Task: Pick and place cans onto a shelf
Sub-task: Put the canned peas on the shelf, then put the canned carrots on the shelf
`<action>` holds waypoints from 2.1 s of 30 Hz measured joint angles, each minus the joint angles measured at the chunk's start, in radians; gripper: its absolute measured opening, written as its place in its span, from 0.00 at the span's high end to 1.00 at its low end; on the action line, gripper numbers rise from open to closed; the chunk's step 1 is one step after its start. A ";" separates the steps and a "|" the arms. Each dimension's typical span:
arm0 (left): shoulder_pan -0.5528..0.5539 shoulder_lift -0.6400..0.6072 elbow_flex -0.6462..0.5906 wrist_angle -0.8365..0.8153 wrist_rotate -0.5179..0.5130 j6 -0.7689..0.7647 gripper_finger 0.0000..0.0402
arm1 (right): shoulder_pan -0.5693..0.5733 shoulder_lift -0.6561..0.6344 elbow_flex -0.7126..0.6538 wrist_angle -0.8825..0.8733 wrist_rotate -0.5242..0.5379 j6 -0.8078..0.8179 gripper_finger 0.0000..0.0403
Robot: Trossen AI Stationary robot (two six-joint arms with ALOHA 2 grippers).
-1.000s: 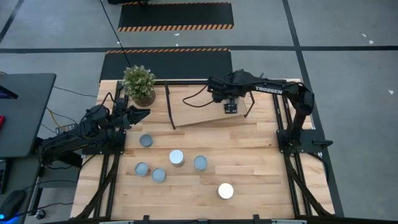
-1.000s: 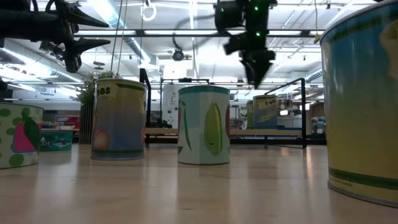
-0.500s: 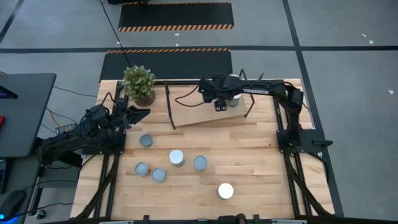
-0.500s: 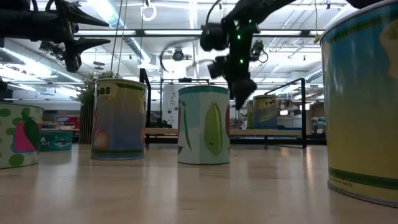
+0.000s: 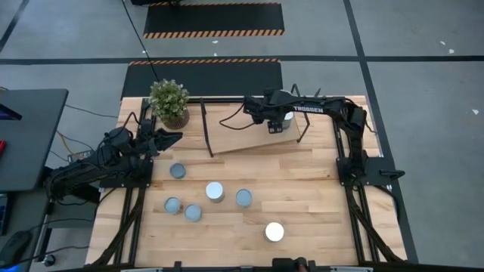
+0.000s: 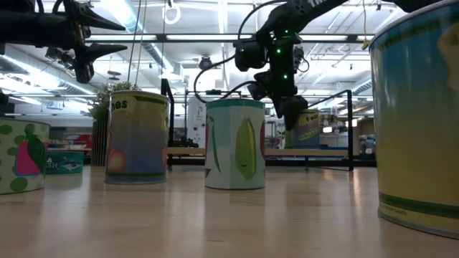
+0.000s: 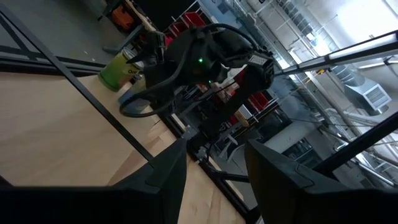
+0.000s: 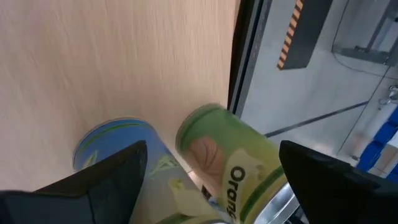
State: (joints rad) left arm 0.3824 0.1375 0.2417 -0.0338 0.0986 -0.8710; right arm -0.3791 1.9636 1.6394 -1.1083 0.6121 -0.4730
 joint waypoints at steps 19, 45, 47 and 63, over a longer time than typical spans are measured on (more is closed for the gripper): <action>0.000 0.000 0.000 0.023 0.032 0.034 0.58 | 0.028 0.000 0.026 -0.034 -0.007 0.063 0.08; 0.000 0.000 0.000 0.020 0.090 0.018 0.58 | 0.616 -0.322 -0.066 0.065 -0.686 0.541 0.08; 0.000 0.000 0.000 0.015 0.090 0.018 0.58 | 0.679 -0.342 -0.097 0.085 -0.686 0.574 0.08; 0.000 0.000 0.000 -0.039 0.090 -0.009 0.58 | 1.007 -0.346 -0.285 0.489 -0.524 0.647 0.08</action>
State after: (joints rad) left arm 0.3820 0.1375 0.2420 -0.0726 0.1886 -0.8799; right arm 0.6280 1.6173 1.3548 -0.6194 0.0877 0.1743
